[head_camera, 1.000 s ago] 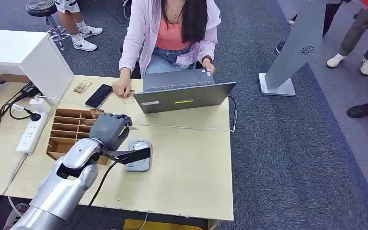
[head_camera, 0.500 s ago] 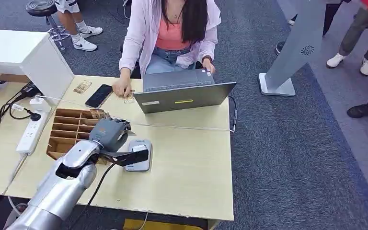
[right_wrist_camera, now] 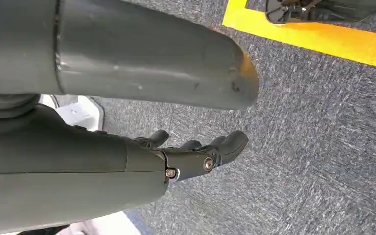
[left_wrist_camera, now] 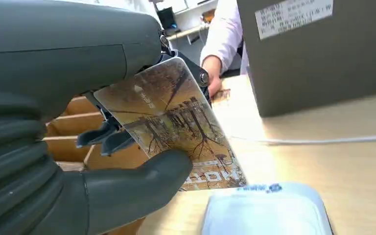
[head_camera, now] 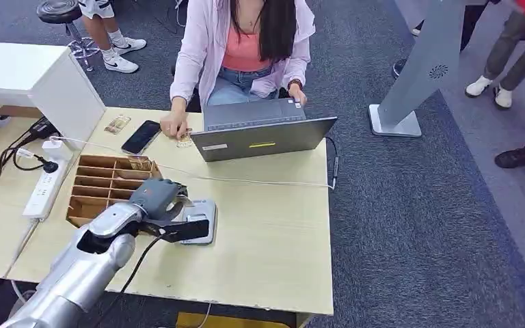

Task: Pass the card to the sensor for recognition and then transmit it.

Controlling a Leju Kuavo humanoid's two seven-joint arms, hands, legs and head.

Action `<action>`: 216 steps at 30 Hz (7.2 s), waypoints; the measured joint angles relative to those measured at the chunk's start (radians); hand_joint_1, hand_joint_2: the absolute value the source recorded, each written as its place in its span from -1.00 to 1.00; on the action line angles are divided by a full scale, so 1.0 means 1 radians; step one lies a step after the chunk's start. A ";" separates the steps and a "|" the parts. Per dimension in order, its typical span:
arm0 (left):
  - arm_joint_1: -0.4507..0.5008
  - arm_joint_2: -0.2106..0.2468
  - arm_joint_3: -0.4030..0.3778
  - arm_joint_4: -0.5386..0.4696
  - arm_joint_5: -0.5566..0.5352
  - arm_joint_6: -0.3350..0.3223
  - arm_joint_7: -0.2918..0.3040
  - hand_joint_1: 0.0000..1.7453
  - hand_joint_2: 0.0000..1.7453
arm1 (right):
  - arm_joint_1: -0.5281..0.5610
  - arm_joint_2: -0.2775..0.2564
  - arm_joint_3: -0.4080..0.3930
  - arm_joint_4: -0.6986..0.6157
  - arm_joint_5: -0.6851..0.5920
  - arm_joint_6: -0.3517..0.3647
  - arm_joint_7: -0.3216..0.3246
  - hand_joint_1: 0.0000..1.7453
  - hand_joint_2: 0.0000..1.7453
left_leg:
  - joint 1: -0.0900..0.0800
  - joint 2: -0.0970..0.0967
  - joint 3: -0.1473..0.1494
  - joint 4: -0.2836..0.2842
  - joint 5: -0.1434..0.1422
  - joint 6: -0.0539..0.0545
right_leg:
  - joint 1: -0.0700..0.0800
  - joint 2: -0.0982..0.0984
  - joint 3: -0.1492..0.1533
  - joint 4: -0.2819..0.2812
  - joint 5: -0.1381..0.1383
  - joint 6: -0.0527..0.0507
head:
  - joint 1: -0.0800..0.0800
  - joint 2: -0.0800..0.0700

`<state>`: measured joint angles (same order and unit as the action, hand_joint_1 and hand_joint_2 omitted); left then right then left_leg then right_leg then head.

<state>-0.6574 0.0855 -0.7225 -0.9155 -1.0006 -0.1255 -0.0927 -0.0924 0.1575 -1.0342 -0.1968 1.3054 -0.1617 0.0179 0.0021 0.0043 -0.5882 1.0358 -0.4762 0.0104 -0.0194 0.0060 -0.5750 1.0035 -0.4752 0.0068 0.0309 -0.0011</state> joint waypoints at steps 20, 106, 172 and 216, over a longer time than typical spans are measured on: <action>-0.007 0.006 -0.045 0.043 0.019 0.006 0.000 1.00 1.00 | 0.000 0.002 0.000 0.000 0.006 0.002 0.000 -1.00 -1.00 | 0.000 0.000 0.000 0.000 0.000 0.000 | 0.000 0.000 0.000 0.000 0.000 0.000 | 0.000 0.000; -0.053 -0.048 0.322 -0.043 -0.299 0.563 0.074 1.00 1.00 | -0.001 0.010 0.003 0.000 0.067 0.015 -0.002 -1.00 -1.00 | 0.000 -0.001 0.000 0.000 0.000 0.000 | 0.000 -0.001 0.000 0.000 0.000 0.000 | 0.000 0.000; 0.007 -0.032 0.467 -0.101 -0.307 0.527 0.052 -1.00 1.00 | -0.004 0.010 -0.004 0.000 0.048 0.012 0.007 -1.00 -1.00 | 0.000 -0.001 -0.001 0.000 0.001 0.001 | 0.000 -0.001 0.000 0.000 0.000 0.000 | 0.000 0.000; 0.410 -0.015 0.408 -0.584 -0.342 0.386 0.074 -1.00 1.00 | -0.002 0.010 -0.064 0.000 -0.018 0.000 -0.010 -1.00 -1.00 | 0.000 0.000 -0.001 0.000 0.000 0.001 | 0.000 -0.001 0.000 0.000 -0.001 0.001 | 0.000 0.000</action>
<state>-0.2476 0.0702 -0.3147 -1.4992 -1.3428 0.2605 -0.0183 -0.0946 0.1675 -1.0987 -0.1968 1.2879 -0.1617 0.0084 0.0022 0.0041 -0.5892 1.0354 -0.4758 0.0117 -0.0193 0.0052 -0.5755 1.0035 -0.4758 0.0075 0.0313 -0.0011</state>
